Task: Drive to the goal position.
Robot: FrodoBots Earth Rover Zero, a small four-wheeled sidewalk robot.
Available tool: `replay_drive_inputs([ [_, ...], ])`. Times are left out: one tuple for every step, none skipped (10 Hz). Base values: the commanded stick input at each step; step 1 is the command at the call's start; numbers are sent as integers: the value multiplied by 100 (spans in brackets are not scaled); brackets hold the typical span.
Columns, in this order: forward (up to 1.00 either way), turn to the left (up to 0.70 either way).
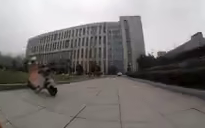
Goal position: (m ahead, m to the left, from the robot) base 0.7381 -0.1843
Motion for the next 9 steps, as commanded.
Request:
replay_drive_inputs([
  [70, -1],
  [70, -1],
  [70, -1],
  [70, -1],
  [70, -1],
  [70, -1],
  [70, -1],
  [70, -1],
  [70, -1],
])
